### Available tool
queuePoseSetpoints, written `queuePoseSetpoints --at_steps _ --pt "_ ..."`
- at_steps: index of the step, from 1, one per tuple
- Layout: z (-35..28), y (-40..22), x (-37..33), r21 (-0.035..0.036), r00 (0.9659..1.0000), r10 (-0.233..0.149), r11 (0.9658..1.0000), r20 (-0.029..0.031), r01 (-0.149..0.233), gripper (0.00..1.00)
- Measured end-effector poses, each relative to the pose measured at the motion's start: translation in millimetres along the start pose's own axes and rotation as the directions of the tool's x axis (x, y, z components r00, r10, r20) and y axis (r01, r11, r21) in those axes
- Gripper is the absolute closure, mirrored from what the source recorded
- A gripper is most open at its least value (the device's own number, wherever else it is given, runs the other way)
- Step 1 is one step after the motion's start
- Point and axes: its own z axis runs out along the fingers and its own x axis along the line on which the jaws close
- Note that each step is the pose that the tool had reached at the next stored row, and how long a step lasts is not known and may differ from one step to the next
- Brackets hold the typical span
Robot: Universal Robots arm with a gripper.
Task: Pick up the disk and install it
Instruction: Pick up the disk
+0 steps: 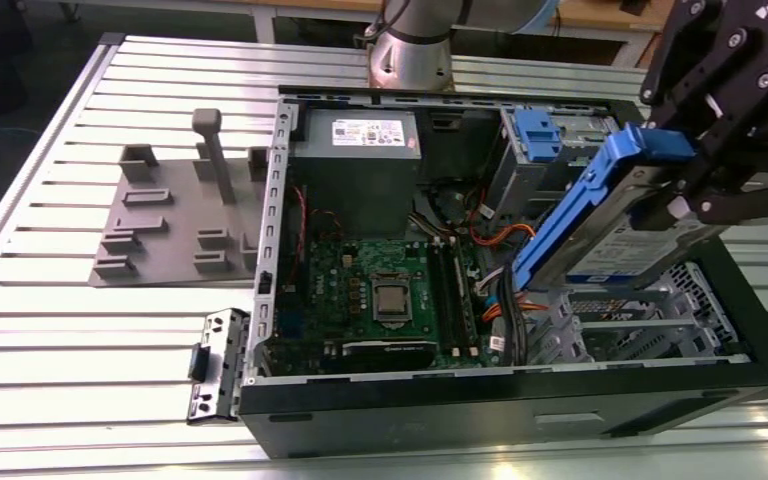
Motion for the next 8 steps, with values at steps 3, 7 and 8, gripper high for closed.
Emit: queuePoseSetpoints --at_steps 3,7,8 --pt "0.6 -13.5 0.3 0.0 1.0 0.0 1.0 0.0 0.0 0.64" --pt "5.9 -36.5 0.9 -0.0012 1.0 0.0 1.0 -0.0001 0.0 0.64" --pt "7.2 -40.1 1.1 -0.0015 1.0 0.0 1.0 -0.0001 0.0 0.64"
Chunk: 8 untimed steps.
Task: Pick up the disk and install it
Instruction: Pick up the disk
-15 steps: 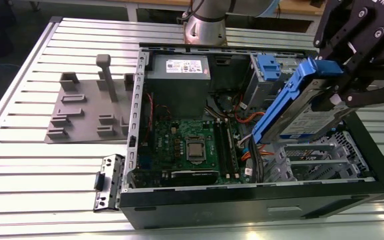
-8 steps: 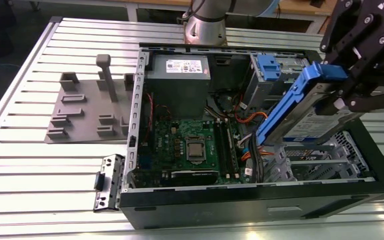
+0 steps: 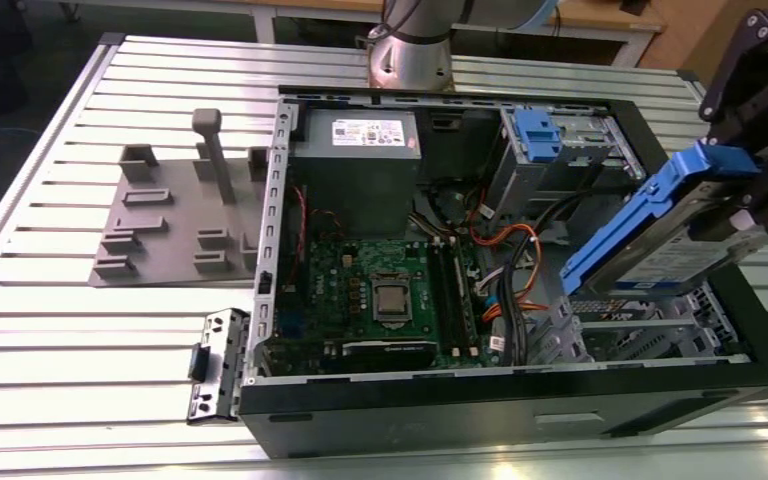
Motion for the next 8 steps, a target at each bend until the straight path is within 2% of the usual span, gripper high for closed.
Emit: queuePoseSetpoints --at_steps 3,8 --pt "4.6 -8.9 0.7 -0.0006 1.0 0.0 1.0 0.0 0.0 0.64" --pt "11.0 -19.3 2.5 -0.0009 1.0 0.0 1.0 -0.0001 0.0 0.64"
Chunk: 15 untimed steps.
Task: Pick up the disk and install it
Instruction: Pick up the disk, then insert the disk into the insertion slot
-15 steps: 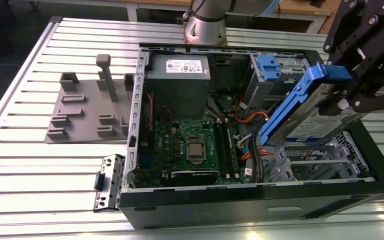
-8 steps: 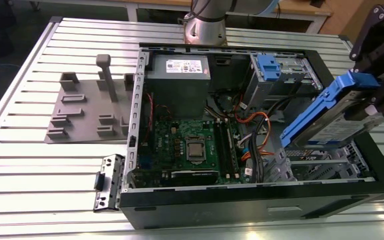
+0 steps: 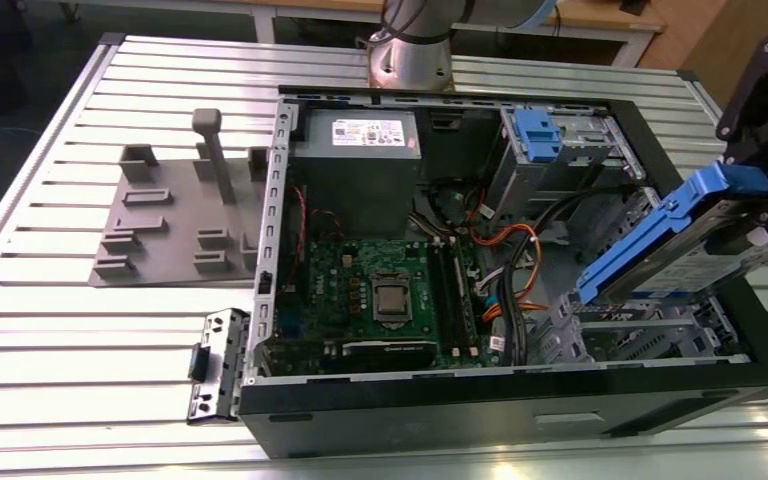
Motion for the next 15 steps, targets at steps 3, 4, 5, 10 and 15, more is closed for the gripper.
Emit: queuePoseSetpoints --at_steps 3,4,5,10,15 --pt "0.5 -0.8 0.3 0.0 1.0 0.0 1.0 0.0 0.0 0.64" --pt "0.5 -0.8 0.3 0.0 1.0 0.0 1.0 0.0001 0.0 0.64" --pt "0.4 -0.9 0.3 0.0 1.0 0.0 1.0 0.0 0.0 0.64" --pt "0.5 -0.9 0.4 0.0 1.0 0.0 1.0 -0.0001 0.0 0.64" --pt "1.4 -1.0 0.4 0.0 1.0 0.0 1.0 -0.0003 0.0 0.64"
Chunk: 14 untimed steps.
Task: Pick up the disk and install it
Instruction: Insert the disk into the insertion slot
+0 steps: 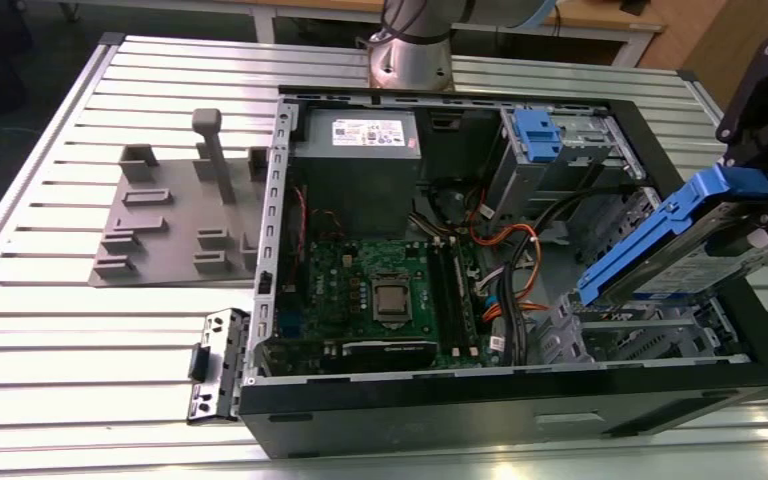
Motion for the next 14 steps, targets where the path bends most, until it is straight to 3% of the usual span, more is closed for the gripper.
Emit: queuePoseSetpoints --at_steps 14 --pt "10.6 -4.2 1.0 -0.001 1.0 0.0 1.0 -0.0002 0.0 0.64"
